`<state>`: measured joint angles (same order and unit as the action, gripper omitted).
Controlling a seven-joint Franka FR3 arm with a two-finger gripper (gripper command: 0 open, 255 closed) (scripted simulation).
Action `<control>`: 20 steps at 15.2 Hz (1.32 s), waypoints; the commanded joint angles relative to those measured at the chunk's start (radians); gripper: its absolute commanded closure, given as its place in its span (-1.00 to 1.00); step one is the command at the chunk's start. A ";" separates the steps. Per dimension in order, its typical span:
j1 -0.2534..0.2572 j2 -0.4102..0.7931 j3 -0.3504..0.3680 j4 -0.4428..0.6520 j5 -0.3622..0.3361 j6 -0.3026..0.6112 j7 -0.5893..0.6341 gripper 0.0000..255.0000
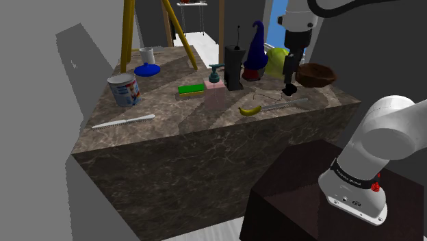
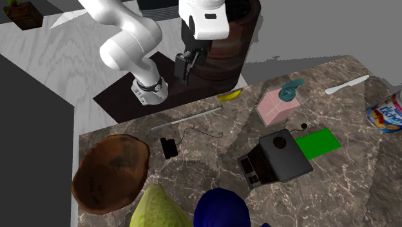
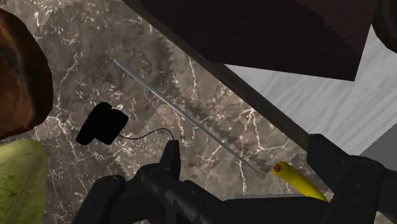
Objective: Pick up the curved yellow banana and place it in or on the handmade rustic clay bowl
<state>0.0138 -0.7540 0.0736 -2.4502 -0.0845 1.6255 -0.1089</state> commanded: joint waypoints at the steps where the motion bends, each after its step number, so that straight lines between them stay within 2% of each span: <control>1: 0.000 0.000 0.000 0.000 0.000 0.000 0.000 -1.00; 8: 0.130 0.218 -0.080 0.009 0.040 0.207 -0.344 -1.00; 14: 0.245 0.401 -0.116 0.047 0.113 0.332 -0.649 -1.00; 15: 0.256 0.418 -0.118 0.052 0.123 0.342 -0.681 -1.00; 20: 0.257 0.437 -0.116 0.000 0.126 0.413 -0.682 -1.00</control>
<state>0.2696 -0.3194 -0.0432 -2.4378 0.0398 2.0230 -0.7903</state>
